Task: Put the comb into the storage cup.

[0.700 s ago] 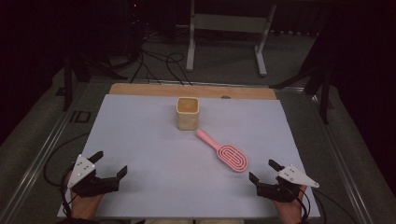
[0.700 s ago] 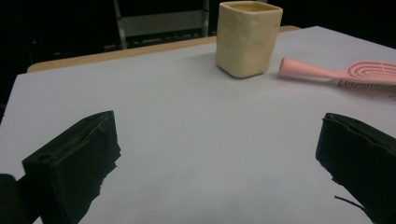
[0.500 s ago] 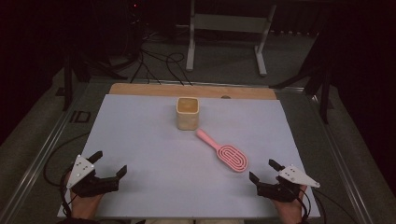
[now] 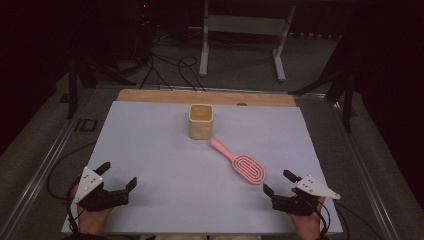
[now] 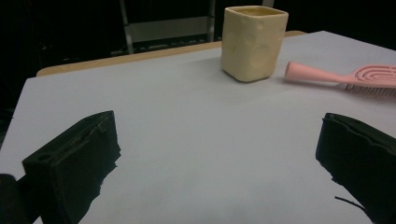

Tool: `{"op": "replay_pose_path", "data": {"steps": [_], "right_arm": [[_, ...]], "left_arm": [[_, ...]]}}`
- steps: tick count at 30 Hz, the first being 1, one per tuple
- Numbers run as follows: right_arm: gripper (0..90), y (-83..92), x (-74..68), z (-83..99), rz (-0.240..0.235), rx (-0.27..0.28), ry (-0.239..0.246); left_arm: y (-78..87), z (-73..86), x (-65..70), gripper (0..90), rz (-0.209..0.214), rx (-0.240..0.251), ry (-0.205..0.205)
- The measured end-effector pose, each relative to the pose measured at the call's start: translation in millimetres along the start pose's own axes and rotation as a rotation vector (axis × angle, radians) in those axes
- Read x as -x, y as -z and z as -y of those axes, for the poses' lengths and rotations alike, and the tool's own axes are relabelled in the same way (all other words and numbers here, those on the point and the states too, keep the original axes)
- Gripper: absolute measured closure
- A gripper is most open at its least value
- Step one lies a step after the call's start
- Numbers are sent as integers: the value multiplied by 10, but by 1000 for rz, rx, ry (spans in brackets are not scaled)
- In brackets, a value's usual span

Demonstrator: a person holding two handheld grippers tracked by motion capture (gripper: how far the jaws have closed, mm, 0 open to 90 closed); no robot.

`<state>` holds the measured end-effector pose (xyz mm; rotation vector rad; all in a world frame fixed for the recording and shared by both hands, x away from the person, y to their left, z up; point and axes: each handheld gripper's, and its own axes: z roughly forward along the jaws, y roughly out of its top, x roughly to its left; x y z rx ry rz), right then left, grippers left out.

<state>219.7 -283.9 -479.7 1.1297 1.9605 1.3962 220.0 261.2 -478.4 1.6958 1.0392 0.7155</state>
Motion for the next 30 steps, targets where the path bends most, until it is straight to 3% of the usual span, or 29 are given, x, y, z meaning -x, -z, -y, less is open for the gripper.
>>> {"op": "replay_pose_path", "data": {"steps": [30], "right_arm": [[113, -281, -251, -170, -78, -57, 55]], "left_arm": [[-37, 38, 15, 0, -17, -8, -6]]}}
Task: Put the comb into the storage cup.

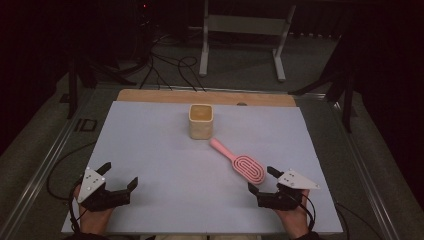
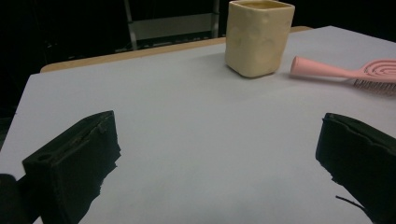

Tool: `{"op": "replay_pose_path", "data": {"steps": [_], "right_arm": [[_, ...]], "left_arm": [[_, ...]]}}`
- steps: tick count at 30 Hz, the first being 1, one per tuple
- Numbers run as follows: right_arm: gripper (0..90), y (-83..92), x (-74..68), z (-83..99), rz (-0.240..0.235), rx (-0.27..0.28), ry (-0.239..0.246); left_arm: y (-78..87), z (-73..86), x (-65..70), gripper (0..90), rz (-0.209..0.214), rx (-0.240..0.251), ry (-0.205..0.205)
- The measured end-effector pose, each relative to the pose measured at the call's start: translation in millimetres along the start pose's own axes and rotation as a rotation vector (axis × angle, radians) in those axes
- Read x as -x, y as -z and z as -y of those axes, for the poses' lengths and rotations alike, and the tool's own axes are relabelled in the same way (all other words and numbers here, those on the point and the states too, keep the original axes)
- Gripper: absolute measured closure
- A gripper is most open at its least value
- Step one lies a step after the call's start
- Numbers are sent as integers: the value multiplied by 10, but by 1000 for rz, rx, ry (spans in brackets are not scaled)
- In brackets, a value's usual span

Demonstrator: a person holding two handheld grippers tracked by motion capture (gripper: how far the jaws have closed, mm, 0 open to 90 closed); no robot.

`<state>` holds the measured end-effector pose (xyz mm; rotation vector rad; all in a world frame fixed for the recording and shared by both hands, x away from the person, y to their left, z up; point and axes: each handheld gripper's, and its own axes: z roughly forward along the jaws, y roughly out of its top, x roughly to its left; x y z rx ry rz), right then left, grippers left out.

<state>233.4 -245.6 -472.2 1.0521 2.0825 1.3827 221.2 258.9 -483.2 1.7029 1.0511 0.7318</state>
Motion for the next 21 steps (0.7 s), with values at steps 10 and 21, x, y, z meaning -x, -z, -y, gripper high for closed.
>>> {"op": "replay_pose_path", "data": {"steps": [10, 21], "right_arm": [[143, -238, -110, -48, -57, -43, 8], [440, -349, -210, -50, -49, -96, 44]], "left_arm": [[-17, 9, 9, 0, 4, -6, -5], [-36, 15, 28, 0, 10, -13, -8]]}}
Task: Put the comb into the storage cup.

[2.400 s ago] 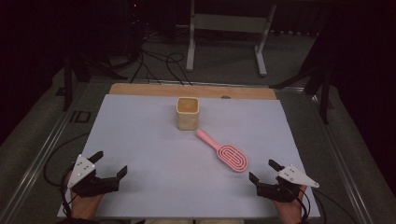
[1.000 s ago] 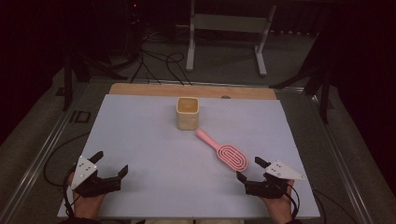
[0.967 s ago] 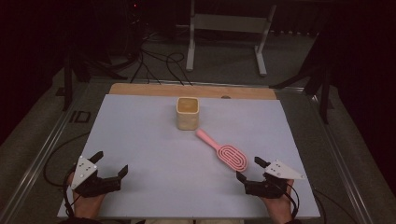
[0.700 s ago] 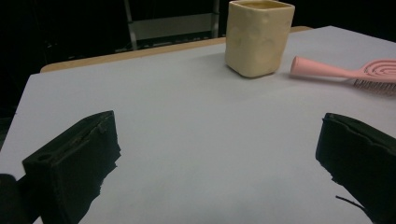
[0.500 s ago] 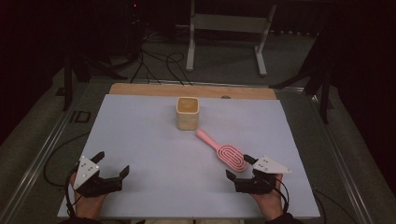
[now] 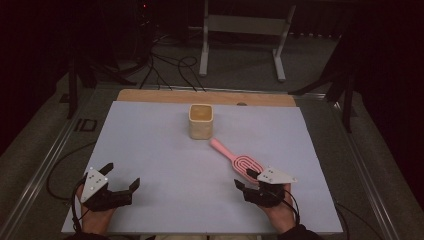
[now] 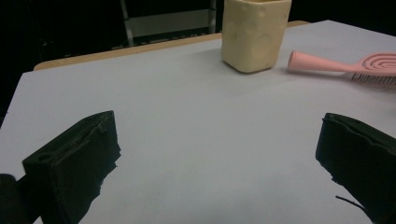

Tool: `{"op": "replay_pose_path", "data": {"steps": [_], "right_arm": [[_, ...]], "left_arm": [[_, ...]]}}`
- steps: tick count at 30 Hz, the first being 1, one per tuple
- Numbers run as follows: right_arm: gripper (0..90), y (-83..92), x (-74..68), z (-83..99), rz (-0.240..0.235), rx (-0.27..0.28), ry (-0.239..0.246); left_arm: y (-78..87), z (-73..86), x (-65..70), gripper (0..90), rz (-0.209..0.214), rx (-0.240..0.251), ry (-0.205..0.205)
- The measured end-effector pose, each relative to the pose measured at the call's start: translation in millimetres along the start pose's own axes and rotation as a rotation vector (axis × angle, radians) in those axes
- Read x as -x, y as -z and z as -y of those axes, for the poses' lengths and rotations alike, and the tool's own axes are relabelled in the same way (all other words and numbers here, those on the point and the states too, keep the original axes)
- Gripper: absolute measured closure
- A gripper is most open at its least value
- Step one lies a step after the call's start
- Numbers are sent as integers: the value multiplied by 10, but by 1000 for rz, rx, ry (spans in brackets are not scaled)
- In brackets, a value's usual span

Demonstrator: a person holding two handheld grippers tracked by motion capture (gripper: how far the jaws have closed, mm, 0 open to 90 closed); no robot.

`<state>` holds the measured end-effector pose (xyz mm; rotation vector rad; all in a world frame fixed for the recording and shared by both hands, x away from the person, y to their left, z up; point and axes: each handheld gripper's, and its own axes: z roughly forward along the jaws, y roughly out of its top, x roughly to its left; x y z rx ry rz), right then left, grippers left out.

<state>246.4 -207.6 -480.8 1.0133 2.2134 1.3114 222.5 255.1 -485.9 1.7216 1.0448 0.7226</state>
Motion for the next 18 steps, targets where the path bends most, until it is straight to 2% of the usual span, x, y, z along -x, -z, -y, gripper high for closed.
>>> {"op": "replay_pose_path", "data": {"steps": [1, 2, 4, 5, 6, 10, 11, 13, 18], "right_arm": [[511, -23, -11, 1, -7, -13, 15], [536, -35, -21, 1, -8, -16, 17], [536, -47, -28, 1, -5, -20, 21], [623, -75, -38, 2, -6, -30, 30], [650, -86, -43, 1, -5, -36, 33], [701, -110, -51, 0, -4, -38, 39], [794, -140, -67, -2, -5, -47, 51], [869, -160, -80, -3, -1, -53, 58], [899, -217, -88, 1, 6, -81, 66]], "left_arm": [[-1, 0, 1, 0, 0, 0, 0], [-1, 0, 3, 0, 1, -2, -2], [-1, 0, 3, 0, 1, -2, -2], [-5, 2, 4, 0, 3, -3, -2], [-6, 3, 5, 0, 2, -4, -2], [-6, 3, 5, 0, 3, -4, -3], [-8, 4, 7, 0, 3, -4, -2], [-10, 4, 7, 0, 4, -5, -2], [-12, 5, 8, 0, 6, -5, -4]]}}
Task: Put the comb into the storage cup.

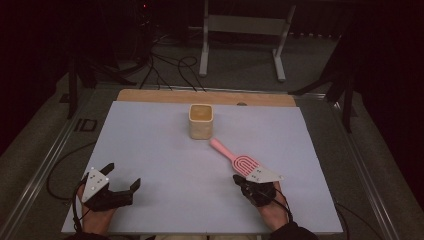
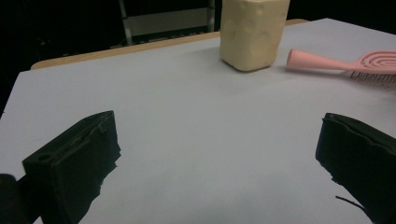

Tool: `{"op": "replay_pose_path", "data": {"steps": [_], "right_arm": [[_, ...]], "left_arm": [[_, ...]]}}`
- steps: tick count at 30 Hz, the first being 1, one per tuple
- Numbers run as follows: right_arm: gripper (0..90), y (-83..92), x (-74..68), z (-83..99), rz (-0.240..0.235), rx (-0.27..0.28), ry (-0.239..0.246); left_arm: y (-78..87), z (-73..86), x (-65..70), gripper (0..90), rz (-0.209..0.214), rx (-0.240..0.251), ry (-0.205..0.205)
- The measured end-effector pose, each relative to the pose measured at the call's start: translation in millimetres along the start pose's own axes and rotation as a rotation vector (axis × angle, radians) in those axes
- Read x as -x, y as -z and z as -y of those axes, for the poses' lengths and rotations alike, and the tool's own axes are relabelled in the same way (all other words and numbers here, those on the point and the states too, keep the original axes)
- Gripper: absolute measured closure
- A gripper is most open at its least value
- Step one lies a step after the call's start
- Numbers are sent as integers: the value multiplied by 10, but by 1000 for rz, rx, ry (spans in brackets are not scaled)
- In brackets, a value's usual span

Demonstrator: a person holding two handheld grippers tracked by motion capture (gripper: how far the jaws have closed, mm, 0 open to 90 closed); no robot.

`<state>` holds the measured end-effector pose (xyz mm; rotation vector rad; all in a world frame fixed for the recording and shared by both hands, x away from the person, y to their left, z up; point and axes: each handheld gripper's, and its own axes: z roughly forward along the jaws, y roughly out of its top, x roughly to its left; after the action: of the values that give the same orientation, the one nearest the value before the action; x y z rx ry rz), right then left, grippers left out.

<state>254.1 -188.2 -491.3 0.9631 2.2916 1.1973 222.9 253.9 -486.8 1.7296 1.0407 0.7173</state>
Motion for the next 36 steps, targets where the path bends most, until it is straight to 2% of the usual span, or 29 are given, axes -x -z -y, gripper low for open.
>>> {"op": "replay_pose_path", "data": {"steps": [4, 7, 10, 14, 31, 36], "right_arm": [[900, -57, 1, 12, 7, -24, 6], [899, -107, 23, 28, 41, -52, -1], [899, -130, 52, 46, 48, -60, -4], [899, -146, 106, 94, 74, -81, -31], [898, -109, 238, 156, 118, -97, -78], [898, -98, 318, 179, 144, -106, -109]], "left_arm": [[-3, 2, 0, 0, 0, -2, -1], [-3, 2, 0, 0, 0, -3, -1], [-4, 3, 0, 0, 1, -4, -1], [-8, 5, 2, 0, 2, -5, -2], [-14, 6, 10, 0, 2, -10, -4], [-17, 8, 12, 0, 3, -11, -5]]}}
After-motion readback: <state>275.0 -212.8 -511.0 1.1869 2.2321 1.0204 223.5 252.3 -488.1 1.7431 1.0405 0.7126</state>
